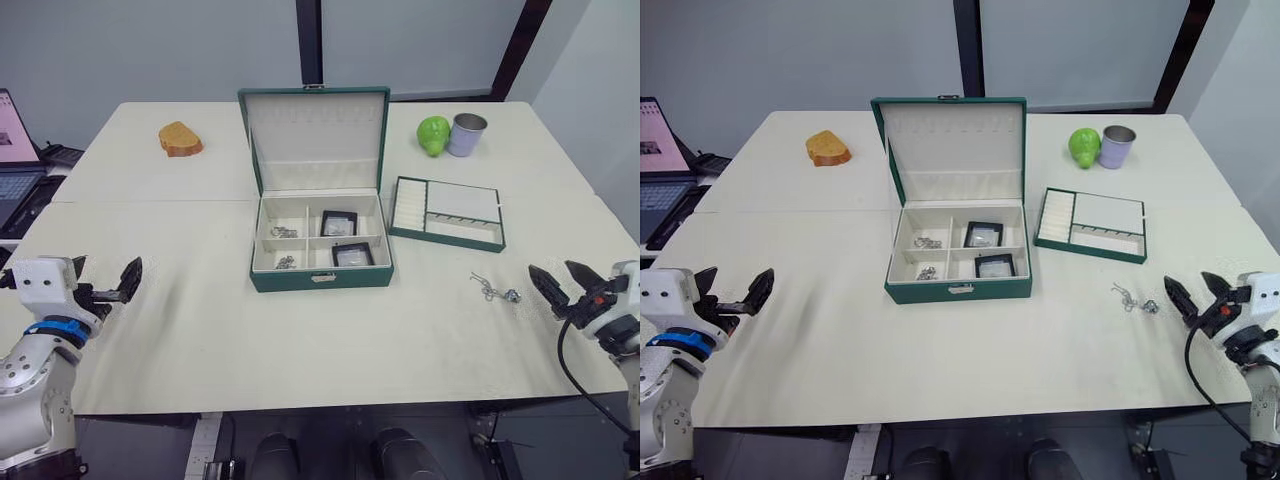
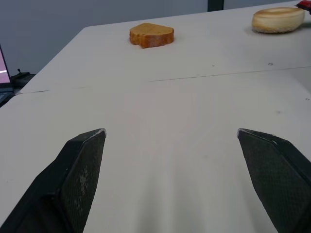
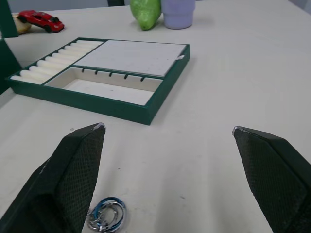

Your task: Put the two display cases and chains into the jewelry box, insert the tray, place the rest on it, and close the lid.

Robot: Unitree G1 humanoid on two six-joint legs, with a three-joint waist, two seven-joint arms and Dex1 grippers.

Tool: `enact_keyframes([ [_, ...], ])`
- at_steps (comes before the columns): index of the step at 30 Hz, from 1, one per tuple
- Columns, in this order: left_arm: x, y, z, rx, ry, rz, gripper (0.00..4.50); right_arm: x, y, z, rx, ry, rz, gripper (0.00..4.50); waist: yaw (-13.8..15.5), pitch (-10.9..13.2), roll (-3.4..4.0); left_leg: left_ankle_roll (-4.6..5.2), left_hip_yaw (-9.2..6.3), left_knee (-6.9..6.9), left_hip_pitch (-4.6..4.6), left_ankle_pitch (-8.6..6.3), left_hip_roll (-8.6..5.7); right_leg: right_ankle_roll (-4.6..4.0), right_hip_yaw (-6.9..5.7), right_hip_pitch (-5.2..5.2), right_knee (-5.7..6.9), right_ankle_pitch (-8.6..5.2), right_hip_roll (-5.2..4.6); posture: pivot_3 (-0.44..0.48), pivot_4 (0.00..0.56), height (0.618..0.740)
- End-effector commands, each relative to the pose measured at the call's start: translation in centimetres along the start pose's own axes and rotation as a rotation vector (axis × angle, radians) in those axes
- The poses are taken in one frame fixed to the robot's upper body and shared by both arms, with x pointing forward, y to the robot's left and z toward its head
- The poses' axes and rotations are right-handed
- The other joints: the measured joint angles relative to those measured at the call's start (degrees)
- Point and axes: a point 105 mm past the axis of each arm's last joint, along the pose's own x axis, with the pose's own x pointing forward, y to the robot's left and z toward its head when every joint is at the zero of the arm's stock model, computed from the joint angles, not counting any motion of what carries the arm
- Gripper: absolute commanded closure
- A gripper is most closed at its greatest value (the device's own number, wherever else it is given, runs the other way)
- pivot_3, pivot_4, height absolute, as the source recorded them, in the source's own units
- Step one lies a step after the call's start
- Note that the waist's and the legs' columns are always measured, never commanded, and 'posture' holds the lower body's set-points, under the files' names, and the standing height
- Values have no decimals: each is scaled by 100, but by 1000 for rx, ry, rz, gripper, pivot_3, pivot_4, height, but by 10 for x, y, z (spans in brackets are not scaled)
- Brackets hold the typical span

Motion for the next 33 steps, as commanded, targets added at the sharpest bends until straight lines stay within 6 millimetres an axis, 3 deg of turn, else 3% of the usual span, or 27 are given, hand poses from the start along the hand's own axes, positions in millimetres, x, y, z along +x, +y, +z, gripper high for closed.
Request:
enact_keyframes([
  [1, 1, 4, 5, 25, -36, 39, 0, -4, -8, 4, -25, -47, -66, 41, 19, 0, 0, 0, 1, 0, 0, 0, 0, 0, 1, 0, 0, 0, 0, 0, 150, 740],
  [12, 4, 0, 4, 14, -44, 36, 0, 2, -6, 7, -17, -70, -67, 41, 46, -1, 0, 0, 4, 1, 4, 0, 0, 0, 2, -1, 9, 0, 0, 0, 150, 740],
  [17, 8, -17, 14, 1, -78, -29, 0, 7, -4, 18, 19, -98, -35, 41, 49, -1, 0, 0, 4, 2, 4, 0, 0, 0, 1, -1, 12, 0, 0, 0, 150, 740],
  [19, 11, -32, 26, -6, -112, -102, 0, 12, 2, 26, 17, -99, 21, 41, 52, -1, 0, -1, 5, 3, 3, 0, 0, 0, 2, -2, 15, 0, 0, 0, 150, 740],
  [23, 18, -83, 58, -19, -175, -344, 0, 27, 21, 47, -25, -68, 202, 41, 69, -1, 0, -1, 5, 8, 3, 1, 0, 1, 2, 0, 18, 0, -1, 0, 150, 740],
  [33, 11, -213, 104, 33, -223, -988, 0, 67, 68, 68, -237, 166, 687, 41, 45, -1, 1, 0, 2, 16, 5, 1, -2, 1, 1, 4, 18, 0, 2, 0, 150, 740],
])
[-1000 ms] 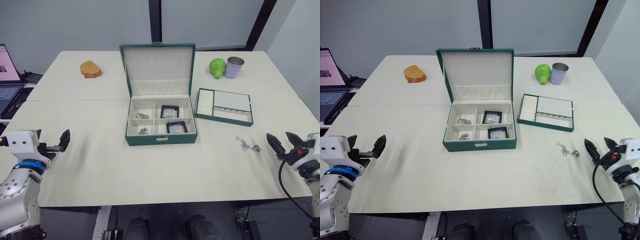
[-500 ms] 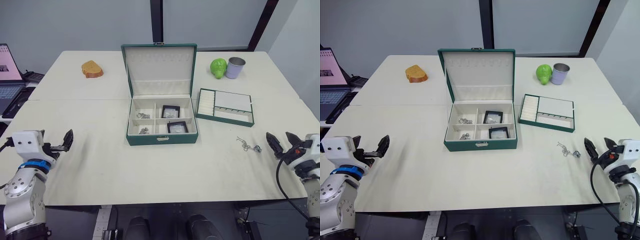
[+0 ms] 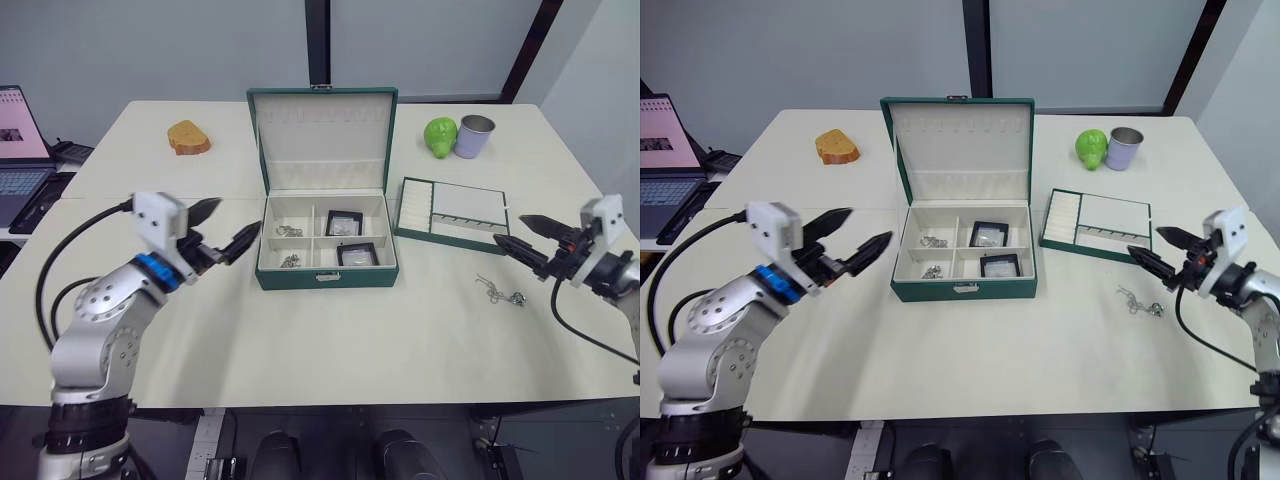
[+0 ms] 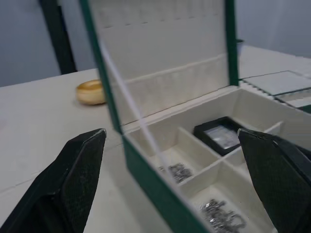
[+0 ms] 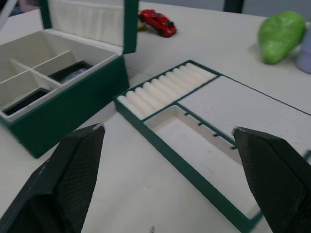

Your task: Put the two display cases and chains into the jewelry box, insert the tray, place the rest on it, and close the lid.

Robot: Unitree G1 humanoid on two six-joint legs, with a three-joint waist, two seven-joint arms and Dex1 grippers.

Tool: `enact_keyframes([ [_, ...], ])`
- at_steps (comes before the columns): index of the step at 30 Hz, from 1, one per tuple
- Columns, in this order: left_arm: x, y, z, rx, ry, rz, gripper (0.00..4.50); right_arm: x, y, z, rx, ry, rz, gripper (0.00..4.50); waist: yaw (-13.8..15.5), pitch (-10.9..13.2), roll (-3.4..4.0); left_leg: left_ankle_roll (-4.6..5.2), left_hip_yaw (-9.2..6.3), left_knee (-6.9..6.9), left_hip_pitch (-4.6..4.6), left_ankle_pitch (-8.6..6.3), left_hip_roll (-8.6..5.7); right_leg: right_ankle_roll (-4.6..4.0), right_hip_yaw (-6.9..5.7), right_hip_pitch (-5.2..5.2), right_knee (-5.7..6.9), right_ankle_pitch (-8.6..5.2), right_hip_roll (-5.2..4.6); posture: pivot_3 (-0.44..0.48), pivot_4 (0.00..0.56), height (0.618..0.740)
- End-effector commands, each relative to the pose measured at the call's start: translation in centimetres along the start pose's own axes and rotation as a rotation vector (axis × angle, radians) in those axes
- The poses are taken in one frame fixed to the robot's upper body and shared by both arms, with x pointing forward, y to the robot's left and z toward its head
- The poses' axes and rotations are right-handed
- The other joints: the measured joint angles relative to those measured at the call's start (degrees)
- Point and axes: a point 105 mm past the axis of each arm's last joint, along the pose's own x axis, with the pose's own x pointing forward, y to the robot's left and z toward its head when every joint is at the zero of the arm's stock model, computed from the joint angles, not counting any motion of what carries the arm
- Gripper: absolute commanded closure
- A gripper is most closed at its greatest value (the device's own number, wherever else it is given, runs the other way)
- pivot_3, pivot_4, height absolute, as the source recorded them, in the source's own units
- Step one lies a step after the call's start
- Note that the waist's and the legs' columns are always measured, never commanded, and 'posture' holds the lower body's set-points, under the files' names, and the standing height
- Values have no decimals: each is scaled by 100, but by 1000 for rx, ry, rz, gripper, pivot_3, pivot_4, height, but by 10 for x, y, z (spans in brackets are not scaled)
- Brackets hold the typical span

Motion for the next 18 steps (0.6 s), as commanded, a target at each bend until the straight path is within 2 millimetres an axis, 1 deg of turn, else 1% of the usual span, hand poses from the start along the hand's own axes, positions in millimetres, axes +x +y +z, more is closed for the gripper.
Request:
enact_keyframes([
  [1, 25, -42, 16, 56, -37, -241, 0, 13, 1, 6, -83, 89, 132, 41, -13, 0, 0, 0, 0, 1, 0, 0, 0, 0, 0, 1, -2, 0, 0, 0, 150, 740],
  [4, 44, -70, 20, 70, -67, -381, 0, 30, -1, 3, -152, 178, 213, 41, -20, 0, 0, 1, 0, 6, 1, 0, 0, 0, -1, 4, -9, 0, 0, 0, 150, 740],
  [9, 62, -102, 15, 64, -90, -507, 0, 55, -4, -10, -230, 302, 275, 41, -52, 1, 0, 2, 2, 38, -2, 0, 1, 0, -1, 8, -14, 0, 1, 0, 150, 740],
  [14, 74, -113, 11, 58, -106, -526, 0, 74, -7, -14, -223, 318, 265, 41, -85, 2, 3, 3, 3, 50, -5, 0, 4, 0, -5, 11, -12, 0, 1, 0, 150, 740],
  [18, 82, -118, 15, 49, -137, -507, 0, 85, -7, -23, -221, 344, 243, 41, -79, 2, 3, 3, 3, 69, -11, 0, 7, 0, -12, 18, -8, 0, 0, 0, 150, 740],
])
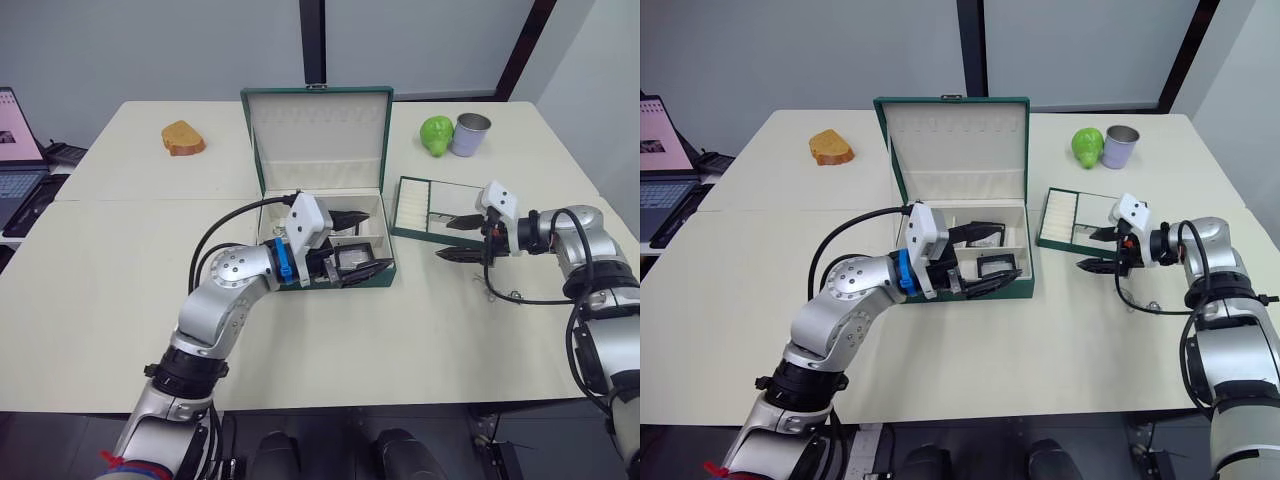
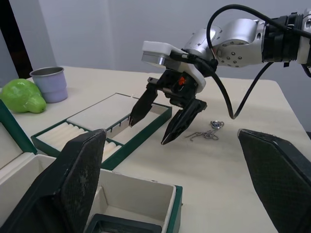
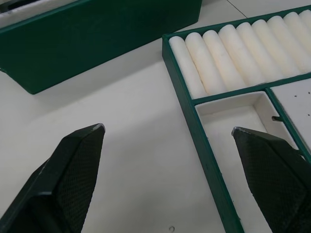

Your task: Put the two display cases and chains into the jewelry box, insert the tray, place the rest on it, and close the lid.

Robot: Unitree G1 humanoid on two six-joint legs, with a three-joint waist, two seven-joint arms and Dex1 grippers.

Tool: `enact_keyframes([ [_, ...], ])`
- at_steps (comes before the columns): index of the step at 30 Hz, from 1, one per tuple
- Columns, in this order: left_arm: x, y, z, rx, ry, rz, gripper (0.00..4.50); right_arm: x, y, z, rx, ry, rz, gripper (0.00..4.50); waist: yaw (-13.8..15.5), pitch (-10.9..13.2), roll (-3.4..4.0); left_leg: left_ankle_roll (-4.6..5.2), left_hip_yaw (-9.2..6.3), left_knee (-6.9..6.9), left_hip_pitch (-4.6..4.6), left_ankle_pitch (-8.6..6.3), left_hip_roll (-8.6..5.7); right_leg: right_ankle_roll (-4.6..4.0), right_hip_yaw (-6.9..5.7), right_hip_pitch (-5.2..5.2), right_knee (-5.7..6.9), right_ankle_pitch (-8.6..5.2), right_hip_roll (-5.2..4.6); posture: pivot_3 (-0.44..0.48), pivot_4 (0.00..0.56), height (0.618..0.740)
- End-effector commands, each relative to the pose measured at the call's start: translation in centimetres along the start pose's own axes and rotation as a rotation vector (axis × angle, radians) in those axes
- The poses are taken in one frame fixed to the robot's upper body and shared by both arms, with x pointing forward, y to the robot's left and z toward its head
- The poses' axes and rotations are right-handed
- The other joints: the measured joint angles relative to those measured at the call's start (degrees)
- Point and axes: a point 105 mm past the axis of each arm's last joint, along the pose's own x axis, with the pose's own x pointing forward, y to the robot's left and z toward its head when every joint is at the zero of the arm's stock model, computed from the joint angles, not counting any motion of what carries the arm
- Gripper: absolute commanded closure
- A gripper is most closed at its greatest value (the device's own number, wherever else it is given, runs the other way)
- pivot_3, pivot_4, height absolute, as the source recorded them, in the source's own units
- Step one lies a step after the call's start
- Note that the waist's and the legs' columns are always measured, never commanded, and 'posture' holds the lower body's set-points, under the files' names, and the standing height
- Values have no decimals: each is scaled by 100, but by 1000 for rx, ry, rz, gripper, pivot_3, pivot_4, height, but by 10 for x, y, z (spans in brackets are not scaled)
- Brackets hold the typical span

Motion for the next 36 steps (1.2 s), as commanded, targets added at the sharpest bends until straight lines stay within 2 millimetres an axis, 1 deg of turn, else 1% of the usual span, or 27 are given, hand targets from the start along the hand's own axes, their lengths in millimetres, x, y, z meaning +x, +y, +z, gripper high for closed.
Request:
enact_keyframes([
  [1, 6, 0, 14, 50, -51, 14, 0, 0, -6, 2, -26, 10, -34, 41, 1, 0, 0, 0, 0, 0, 0, 0, 1, 0, -2, 1, 2, 0, 0, 0, 150, 740],
  [7, 3, 2, 13, 51, -49, 44, 0, 6, -7, -4, -29, 45, -60, 41, 1, 0, 1, 0, 0, 3, 1, 0, 1, 0, -2, 1, 9, 0, 0, 0, 150, 740],
  [8, 2, 2, 12, 51, -49, 48, 0, 6, -7, -5, -30, 50, -65, 210, 1, 0, 1, 0, 0, 3, 1, 0, 1, 0, -3, 1, 9, 0, 0, 0, 150, 740],
  [10, 2, 2, 13, 51, -51, 56, 0, 6, -8, -6, -31, 53, -75, 654, 0, 0, 1, 0, 0, 2, 1, 0, 1, 0, -2, 1, 10, 0, 0, 0, 150, 740],
  [14, 2, 3, 14, 53, -53, 61, 0, 7, -10, -6, -34, 55, -93, 2013, 9, 0, 1, 0, -1, 3, 1, 0, 1, 0, -4, 2, 10, 0, 0, 0, 150, 740],
  [16, 2, 3, 13, 53, -51, 63, 0, 7, -10, -7, -35, 59, -94, 2526, 11, 0, 1, 0, -1, 3, 1, 0, 1, 0, -4, 2, 10, 0, 0, 0, 150, 740],
  [23, 2, 8, 13, 60, -54, 79, 0, 7, -11, -8, -36, 59, -109, 4089, 11, 0, 1, 0, -1, 3, 1, 0, 1, 0, -5, 3, 10, 0, 0, 0, 150, 740],
  [25, 2, 9, 14, 62, -60, 87, 0, 7, -12, -7, -36, 55, -114, 4446, 12, 0, 1, 0, -1, 3, 1, 0, 1, 0, -5, 3, 10, 0, 0, 0, 150, 740],
  [32, 3, 15, 19, 79, -88, 122, 0, -2, -19, -2, -35, 26, -156, 4492, 15, 0, 1, 0, -1, 3, 1, 0, 1, 0, -7, 4, 10, 0, 0, 0, 150, 740],
  [36, 0, 18, 23, 97, -98, 134, 0, -19, -22, 3, -55, 16, -148, 4492, 25, 3, 6, 0, -1, 3, 0, 0, 0, 0, -6, 4, 9, 0, -1, 0, 150, 740],
])
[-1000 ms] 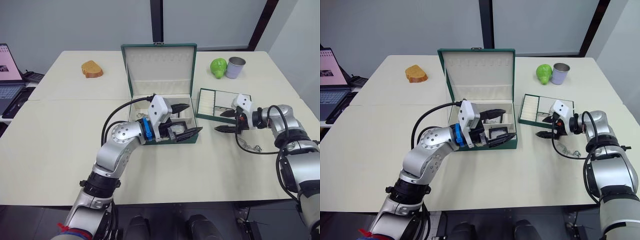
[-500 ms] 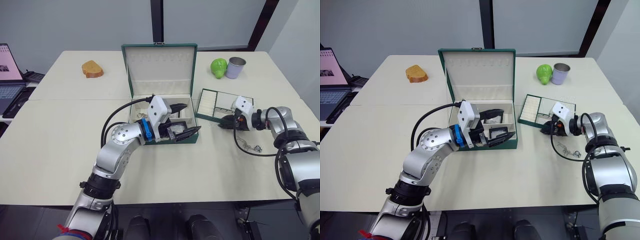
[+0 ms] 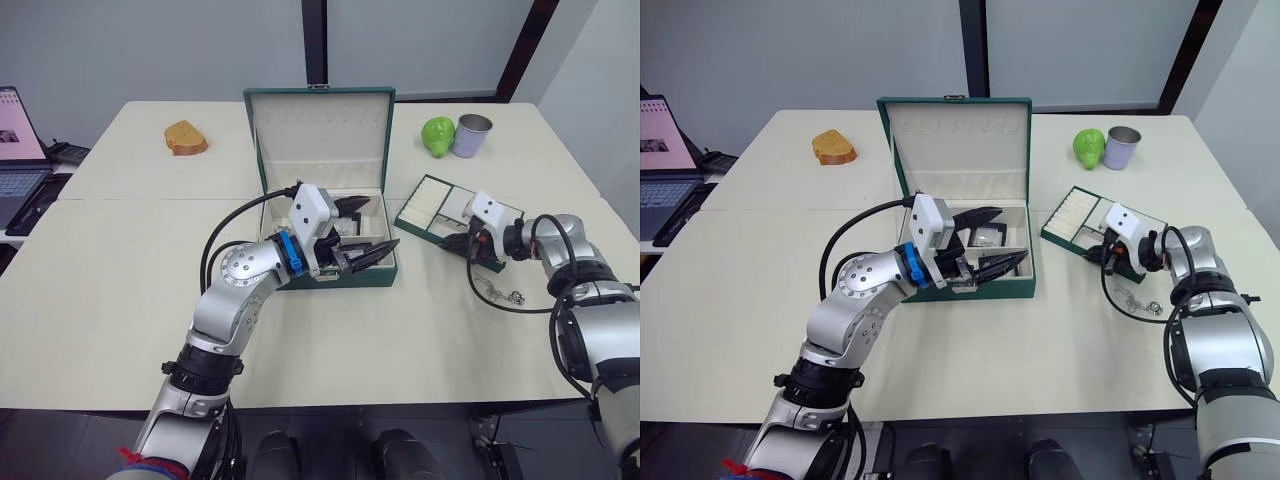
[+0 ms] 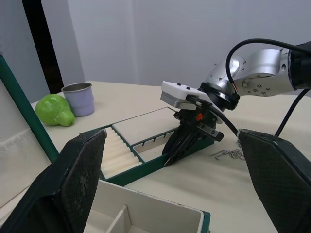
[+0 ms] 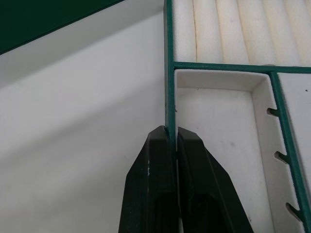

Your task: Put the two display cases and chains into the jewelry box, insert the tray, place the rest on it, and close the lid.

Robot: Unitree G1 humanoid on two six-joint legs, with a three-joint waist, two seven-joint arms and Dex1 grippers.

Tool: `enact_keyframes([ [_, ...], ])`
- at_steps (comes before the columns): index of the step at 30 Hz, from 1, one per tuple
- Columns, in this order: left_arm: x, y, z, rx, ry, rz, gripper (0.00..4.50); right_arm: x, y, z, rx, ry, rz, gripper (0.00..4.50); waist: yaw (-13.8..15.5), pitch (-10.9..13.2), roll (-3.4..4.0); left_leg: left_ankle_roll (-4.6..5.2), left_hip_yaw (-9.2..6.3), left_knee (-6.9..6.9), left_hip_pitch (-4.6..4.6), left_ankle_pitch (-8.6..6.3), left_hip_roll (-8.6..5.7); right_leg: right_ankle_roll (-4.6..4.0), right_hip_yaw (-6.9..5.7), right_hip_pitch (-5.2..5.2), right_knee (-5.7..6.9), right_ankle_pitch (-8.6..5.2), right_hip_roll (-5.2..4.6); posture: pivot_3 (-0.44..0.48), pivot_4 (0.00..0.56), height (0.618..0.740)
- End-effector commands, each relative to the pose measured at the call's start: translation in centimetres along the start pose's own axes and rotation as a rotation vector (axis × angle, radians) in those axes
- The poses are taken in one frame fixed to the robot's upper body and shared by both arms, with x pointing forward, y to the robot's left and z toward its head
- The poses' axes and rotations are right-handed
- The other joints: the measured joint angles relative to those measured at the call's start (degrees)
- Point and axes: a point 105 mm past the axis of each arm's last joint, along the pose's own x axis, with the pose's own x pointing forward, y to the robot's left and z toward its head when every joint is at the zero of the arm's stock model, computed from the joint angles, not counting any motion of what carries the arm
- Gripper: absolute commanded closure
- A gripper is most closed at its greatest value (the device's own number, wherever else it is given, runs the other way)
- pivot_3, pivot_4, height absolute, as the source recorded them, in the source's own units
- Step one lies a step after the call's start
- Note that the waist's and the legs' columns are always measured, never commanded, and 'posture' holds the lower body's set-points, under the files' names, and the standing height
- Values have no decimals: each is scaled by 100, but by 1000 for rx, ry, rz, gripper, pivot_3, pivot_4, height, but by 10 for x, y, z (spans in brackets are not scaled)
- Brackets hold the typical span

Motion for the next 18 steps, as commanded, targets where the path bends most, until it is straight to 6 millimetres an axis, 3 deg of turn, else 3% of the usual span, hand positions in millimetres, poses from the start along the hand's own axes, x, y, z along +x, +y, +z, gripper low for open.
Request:
enact_keyframes([
  [1, -2, 5, 14, 44, -46, 15, 0, -25, -15, 21, -56, -60, -33, 4492, 6, 2, 3, 0, 0, 0, 0, 0, 0, 0, 0, 0, 0, 0, 0, 0, 150, 740],
  [9, -35, 2, 13, 42, -18, 57, 0, -71, -8, 40, -203, -49, 90, 4492, 26, 19, 32, 0, 1, -2, 1, 0, 1, 0, 5, -2, -2, 0, 1, 0, 150, 740],
  [12, -52, 0, 10, 52, 15, 87, 0, -85, 6, 51, -234, -55, 133, 4492, 43, 19, 32, 0, 1, -2, -1, 0, 3, 0, 5, -2, -5, 0, 1, 0, 150, 740],
  [18, -90, 2, 6, 76, 72, 181, 0, -101, 54, 76, -241, -76, 246, 4492, 55, 24, 38, 1, -7, -4, -4, -1, 3, 0, 3, -3, -1, 0, 0, 0, 150, 740],
])
